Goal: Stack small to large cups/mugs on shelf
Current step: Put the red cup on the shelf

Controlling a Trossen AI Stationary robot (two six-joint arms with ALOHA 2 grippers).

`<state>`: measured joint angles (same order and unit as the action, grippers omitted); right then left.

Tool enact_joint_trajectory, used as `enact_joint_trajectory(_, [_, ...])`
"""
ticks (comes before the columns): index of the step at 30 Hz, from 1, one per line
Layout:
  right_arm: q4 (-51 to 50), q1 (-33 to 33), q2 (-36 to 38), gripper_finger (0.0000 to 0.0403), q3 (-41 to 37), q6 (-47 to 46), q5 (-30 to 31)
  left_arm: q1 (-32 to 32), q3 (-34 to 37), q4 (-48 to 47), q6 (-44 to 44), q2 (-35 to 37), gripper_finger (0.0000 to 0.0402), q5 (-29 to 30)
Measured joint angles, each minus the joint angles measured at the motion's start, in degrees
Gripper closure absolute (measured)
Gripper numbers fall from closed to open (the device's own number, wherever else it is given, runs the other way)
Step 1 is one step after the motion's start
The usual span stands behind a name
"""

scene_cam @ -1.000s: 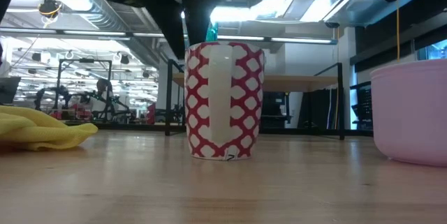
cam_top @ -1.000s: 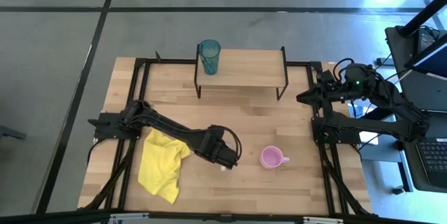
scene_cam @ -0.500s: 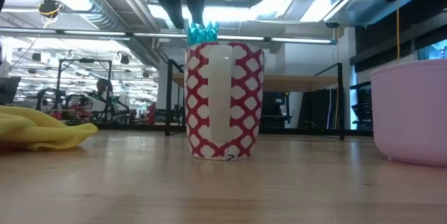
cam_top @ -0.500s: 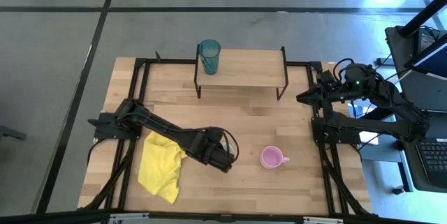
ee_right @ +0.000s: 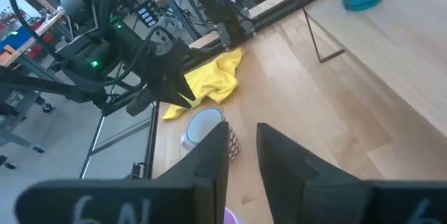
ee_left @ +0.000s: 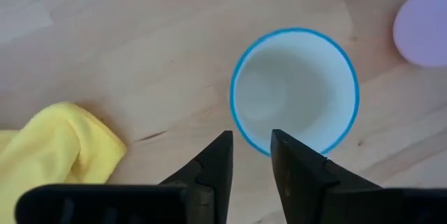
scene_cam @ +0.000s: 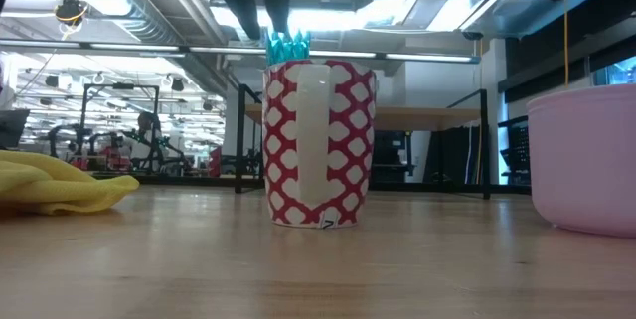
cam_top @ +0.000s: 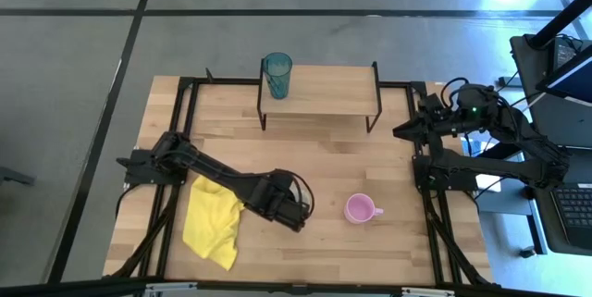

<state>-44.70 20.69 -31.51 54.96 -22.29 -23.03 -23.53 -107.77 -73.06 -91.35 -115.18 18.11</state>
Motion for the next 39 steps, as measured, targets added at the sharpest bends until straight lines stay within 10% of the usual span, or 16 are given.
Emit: enact_joint_trajectory(39, [-1.52, 0.02, 0.0, 0.0326, 0.0, 0.06, 0.46, 1.33, 6.89, 7.4, -11.59, -0.7, 0.0308, -4.31])
